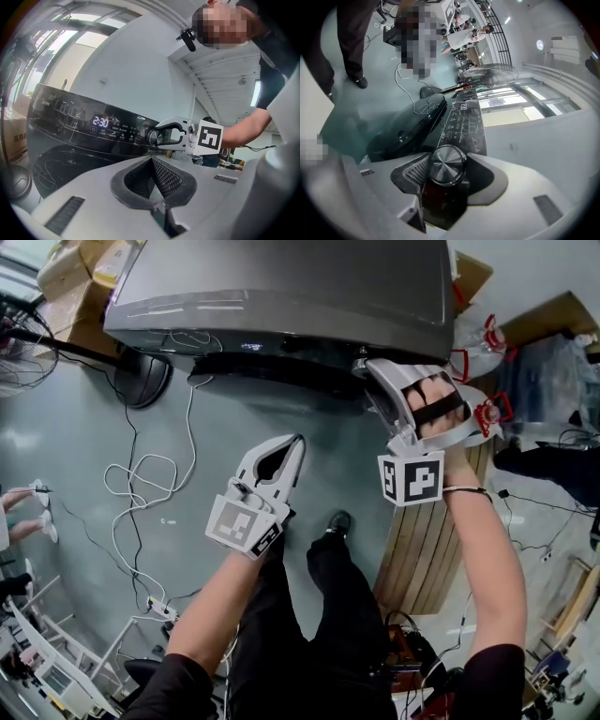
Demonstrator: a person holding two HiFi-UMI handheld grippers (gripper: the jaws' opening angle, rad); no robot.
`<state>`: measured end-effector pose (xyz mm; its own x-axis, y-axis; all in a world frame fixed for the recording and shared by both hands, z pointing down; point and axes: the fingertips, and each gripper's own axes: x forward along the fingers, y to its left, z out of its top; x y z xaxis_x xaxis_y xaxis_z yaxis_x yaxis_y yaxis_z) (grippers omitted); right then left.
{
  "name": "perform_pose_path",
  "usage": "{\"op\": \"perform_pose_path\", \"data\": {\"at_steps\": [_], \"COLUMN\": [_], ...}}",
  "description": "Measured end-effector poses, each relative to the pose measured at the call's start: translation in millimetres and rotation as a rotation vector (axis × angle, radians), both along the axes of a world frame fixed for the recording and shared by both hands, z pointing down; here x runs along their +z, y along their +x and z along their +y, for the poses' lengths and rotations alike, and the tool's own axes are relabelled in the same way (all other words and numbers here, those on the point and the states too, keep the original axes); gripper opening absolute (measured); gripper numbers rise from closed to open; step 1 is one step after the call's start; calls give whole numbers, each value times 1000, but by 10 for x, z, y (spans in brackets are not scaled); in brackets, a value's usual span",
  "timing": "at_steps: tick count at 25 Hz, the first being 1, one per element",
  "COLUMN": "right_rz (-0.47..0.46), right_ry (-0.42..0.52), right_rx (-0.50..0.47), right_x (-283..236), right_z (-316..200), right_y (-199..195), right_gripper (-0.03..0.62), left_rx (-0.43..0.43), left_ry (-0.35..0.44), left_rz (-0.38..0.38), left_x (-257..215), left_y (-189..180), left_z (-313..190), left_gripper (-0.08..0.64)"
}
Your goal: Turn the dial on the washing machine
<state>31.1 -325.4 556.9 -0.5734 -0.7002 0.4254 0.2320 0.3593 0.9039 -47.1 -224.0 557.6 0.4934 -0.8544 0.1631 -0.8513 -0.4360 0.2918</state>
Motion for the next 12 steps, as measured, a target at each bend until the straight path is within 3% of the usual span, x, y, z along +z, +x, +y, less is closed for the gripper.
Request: {"op": "perform_pose_path", "data": {"at_steps": [5,12], "right_rz": [-9,-119], "right_ry": [-11,-52], "right_rx": [-10,-34], "right_x": [-8,-47], "right_z": [-3,131], "right_y": [-3,-43], "right_gripper": [244,242], "left_rx": [-4,-1], "left_ry": [7,7], "left_rz": [2,-1], "left_x": [-33,-72], "left_y": [55,108], "left_z": [-16,-27], "left_gripper": [15,15]}}
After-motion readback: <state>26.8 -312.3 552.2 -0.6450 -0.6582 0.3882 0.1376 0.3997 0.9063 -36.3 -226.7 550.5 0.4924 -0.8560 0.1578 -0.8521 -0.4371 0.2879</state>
